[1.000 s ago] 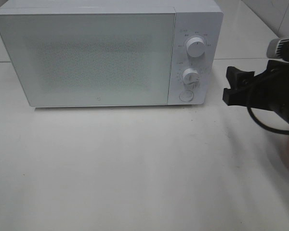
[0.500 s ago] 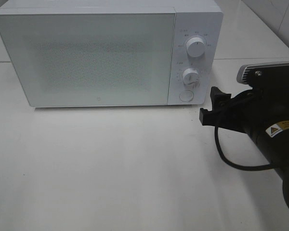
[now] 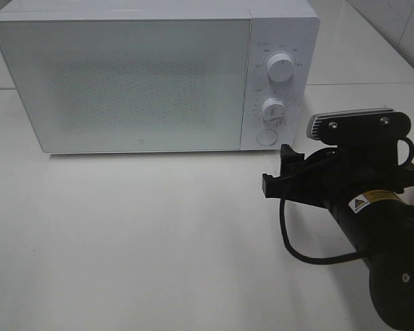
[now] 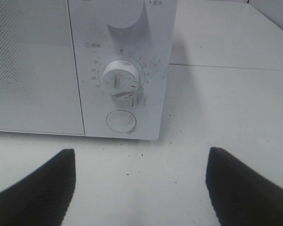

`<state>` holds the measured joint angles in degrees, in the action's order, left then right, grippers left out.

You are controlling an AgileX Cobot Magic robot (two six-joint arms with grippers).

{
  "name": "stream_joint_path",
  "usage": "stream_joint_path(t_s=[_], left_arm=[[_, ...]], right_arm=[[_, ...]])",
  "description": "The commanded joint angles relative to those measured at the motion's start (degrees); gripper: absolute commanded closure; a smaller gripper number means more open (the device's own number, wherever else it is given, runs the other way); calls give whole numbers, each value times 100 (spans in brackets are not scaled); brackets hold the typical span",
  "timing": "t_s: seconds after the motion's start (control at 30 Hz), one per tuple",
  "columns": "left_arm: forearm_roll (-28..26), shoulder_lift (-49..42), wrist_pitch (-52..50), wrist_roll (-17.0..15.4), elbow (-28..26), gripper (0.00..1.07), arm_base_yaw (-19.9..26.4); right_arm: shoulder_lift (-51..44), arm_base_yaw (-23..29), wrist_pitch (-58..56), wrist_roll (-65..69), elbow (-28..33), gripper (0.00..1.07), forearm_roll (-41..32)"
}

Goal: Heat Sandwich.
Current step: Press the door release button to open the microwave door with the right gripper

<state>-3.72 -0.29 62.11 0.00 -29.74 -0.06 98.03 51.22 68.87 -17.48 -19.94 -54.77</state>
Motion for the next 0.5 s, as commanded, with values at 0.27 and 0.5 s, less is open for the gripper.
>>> stream_joint_path(t_s=[0.27,0.5], left_arm=[[-17,-97,-80,0,11,10,-6],[-17,-97,-80,0,11,10,-6]], right_arm=[[11,23,0,2286,-52,37,-74],[11,23,-138,5208,-52,47,-57]])
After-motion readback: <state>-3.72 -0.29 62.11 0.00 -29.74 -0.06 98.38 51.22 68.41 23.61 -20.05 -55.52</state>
